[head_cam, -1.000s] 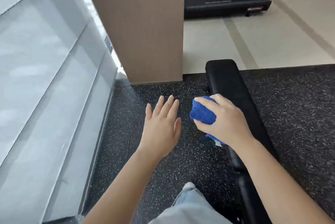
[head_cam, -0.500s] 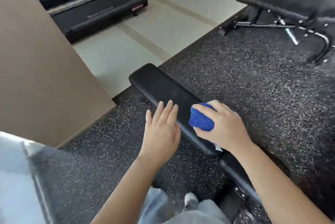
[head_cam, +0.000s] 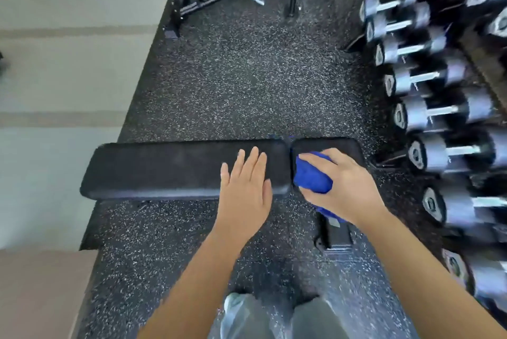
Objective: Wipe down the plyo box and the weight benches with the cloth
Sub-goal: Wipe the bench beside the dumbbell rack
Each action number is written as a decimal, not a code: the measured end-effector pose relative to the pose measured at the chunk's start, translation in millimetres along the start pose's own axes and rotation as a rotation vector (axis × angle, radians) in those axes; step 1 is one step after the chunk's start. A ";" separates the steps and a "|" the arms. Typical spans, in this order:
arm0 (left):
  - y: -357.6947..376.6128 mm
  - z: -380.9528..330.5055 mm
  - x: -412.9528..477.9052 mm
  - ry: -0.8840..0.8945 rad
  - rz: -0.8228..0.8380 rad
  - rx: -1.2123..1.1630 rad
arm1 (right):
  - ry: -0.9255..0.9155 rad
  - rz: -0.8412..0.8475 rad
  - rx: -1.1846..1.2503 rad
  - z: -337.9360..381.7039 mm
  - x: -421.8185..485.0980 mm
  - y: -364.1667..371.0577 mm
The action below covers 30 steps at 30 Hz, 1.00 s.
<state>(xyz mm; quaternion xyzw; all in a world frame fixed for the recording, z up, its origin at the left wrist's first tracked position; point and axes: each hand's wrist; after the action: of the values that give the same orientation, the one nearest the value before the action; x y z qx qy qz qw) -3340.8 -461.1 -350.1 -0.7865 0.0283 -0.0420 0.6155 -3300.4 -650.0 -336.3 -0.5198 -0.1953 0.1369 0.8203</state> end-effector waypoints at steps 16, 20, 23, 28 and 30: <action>233.2 -36.8 93.0 0.195 0.328 0.061 | 0.397 -0.098 0.031 -202.4 -56.9 125.3; 315.2 -22.4 120.2 0.192 0.316 0.145 | 0.308 -0.193 -0.059 -256.9 -33.5 182.3; 373.3 -7.2 140.6 0.211 0.296 0.196 | 0.208 -0.273 -0.194 -296.1 -13.9 230.3; 443.4 15.2 158.6 0.285 0.199 0.183 | 0.190 -0.394 -0.253 -334.6 -15.3 330.3; 462.2 24.9 160.0 0.330 0.119 0.210 | 0.202 -0.457 -0.256 -336.4 -23.4 366.5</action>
<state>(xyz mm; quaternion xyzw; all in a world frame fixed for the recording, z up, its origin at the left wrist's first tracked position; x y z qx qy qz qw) -3175.8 -563.6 -799.7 -0.6973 0.1708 -0.1368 0.6826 -3173.4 -774.2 -801.6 -0.5728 -0.2404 -0.1300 0.7728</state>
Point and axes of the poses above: each hand's wrist, its own x-axis towards the middle knuckle, its own y-axis out of the palm, z = x × y, and after that the axes turned 6 degrees about z, right-handed
